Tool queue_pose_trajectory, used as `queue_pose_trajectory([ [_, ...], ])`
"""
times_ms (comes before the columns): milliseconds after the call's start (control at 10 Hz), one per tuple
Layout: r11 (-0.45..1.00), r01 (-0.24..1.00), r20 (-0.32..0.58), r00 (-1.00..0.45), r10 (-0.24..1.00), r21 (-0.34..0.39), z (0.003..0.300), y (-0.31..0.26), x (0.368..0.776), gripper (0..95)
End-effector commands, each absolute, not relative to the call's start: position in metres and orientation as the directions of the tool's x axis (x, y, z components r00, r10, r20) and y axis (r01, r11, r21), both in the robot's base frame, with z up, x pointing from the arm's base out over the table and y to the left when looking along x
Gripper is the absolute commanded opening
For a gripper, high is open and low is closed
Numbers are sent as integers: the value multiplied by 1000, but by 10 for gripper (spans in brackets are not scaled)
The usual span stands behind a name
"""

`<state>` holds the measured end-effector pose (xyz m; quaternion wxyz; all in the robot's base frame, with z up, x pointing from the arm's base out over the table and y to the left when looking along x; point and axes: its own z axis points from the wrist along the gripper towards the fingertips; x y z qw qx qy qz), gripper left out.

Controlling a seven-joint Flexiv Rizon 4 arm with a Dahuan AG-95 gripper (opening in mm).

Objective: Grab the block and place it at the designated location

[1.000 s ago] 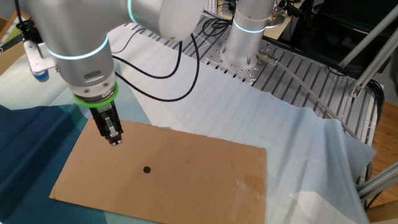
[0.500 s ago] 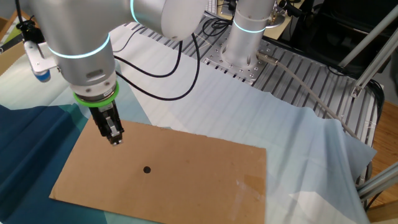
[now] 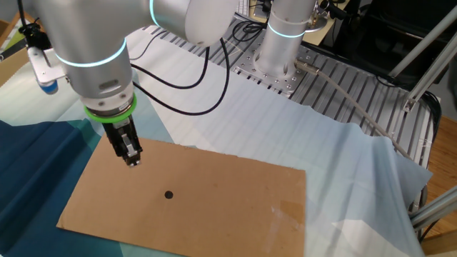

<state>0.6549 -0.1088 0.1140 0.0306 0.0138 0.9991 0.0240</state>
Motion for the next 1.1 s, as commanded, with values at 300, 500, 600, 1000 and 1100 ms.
queue_pose_trajectory([
  [300,995,50,-57,-997,55,85,115,-107,653,0],
  [500,993,77,-58,-995,83,94,117,-102,656,0],
  [600,991,99,-59,-993,105,88,120,-95,660,0],
  [1000,984,153,-51,-986,158,90,129,-60,684,0],
  [1100,984,155,-47,-986,160,90,131,-52,691,0],
])
